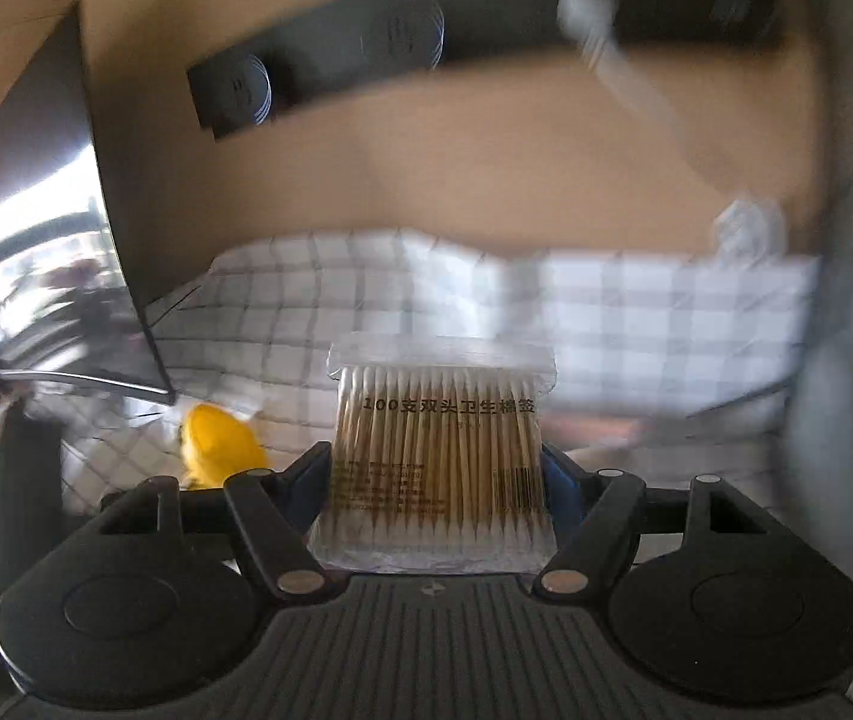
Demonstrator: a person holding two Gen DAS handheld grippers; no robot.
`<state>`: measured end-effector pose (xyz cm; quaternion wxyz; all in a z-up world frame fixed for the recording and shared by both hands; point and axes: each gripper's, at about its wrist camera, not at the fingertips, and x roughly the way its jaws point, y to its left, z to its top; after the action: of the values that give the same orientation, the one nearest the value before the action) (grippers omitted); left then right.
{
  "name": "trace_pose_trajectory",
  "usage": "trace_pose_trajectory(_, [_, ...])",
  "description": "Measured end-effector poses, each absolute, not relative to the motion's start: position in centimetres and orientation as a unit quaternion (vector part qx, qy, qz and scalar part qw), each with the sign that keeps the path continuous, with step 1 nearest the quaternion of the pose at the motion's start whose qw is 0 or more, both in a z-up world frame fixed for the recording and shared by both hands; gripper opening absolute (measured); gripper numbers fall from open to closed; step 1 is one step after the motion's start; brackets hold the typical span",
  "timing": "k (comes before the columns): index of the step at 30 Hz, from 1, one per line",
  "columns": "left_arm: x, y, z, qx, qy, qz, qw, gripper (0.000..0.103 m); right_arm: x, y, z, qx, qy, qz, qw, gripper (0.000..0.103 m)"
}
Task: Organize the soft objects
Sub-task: 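Open the left tool over the box while the right tool drops the swab pack in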
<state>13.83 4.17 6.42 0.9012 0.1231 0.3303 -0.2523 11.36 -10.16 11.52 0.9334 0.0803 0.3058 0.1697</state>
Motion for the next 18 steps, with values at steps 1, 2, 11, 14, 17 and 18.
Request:
trace_pose_trajectory(1, [13.4,4.2,6.5,0.132,0.325,-0.254,0.902,0.035,13.0,-9.7,10.2,0.084,0.326,0.177,0.925,0.072])
trace_pose_trajectory(2, [13.0,4.4,6.6,0.135,0.322,-0.256,0.902,0.036,14.2,-9.1,8.8,0.073,0.346,0.17,0.92,0.072])
trace_pose_trajectory(11, [8.4,12.3,8.8,-0.003,0.319,-0.197,0.927,0.035,13.4,-6.4,2.4,-0.053,0.363,0.119,0.923,0.073])
trace_pose_trajectory(14, [6.3,16.5,8.9,-0.028,0.328,-0.13,0.935,0.035,13.1,-7.0,3.0,-0.041,0.368,0.115,0.922,0.083])
trace_pose_trajectory(17, [4.9,21.6,7.9,-0.053,0.346,-0.031,0.936,0.034,11.7,-8.3,4.1,-0.026,0.358,0.111,0.927,0.086])
trace_pose_trajectory(18, [4.6,23.5,7.5,-0.072,0.35,0.001,0.934,0.034,11.0,-8.7,4.5,-0.02,0.351,0.111,0.93,0.086])
